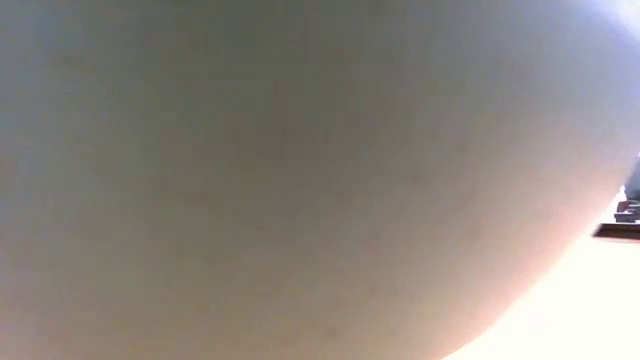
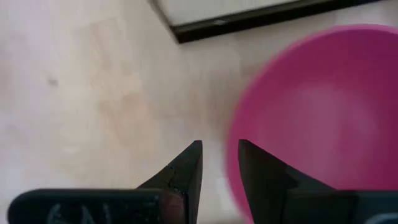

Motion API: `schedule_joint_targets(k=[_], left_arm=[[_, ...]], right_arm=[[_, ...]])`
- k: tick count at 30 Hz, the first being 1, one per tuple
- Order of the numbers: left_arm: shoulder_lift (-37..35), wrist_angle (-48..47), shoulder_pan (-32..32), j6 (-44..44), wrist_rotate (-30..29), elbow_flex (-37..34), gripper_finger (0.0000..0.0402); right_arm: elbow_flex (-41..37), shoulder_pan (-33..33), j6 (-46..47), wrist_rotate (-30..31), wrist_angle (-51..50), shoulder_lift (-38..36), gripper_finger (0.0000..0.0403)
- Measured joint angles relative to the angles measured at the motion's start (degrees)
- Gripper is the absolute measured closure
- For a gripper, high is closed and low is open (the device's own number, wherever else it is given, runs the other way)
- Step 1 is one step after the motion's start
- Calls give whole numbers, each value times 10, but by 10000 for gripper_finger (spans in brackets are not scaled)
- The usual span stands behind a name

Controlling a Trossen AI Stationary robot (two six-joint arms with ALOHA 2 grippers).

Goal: Place and stack bowls onto a shelf
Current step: Stack the red bowl on top of the green bowl on the shelf

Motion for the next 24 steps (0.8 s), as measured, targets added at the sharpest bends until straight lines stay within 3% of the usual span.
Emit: schedule_joint_targets(k=[24], left_arm=[[0,1,0,-3,0,0,321]], right_arm=[[0,-2,17,-2,22,49,305]])
